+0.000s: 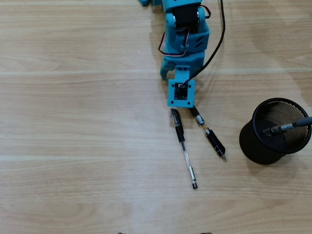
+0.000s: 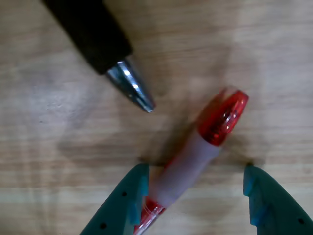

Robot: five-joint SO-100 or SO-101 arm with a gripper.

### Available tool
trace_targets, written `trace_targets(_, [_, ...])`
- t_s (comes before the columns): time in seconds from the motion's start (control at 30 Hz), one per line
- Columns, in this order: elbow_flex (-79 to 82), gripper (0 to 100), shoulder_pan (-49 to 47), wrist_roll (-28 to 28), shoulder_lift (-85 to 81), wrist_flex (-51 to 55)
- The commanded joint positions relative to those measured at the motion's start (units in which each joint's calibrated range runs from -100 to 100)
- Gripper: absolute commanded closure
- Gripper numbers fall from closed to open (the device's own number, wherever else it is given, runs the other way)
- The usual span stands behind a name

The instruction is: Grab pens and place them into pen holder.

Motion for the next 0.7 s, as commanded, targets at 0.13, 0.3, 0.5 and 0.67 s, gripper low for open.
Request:
trace_targets(0.13, [-0.9,98,2.97,-0.34,-0.05,-0.25])
trace_targets(0.3, [-4.16,98,2.57,0.07,-5.63,0.09])
trace_targets(0.5, [-12.13,98,1.84,0.65,-17.63,-0.77])
trace_targets(0.67, [-29.15,98,-3.48,3.0,-20.09,-15.03])
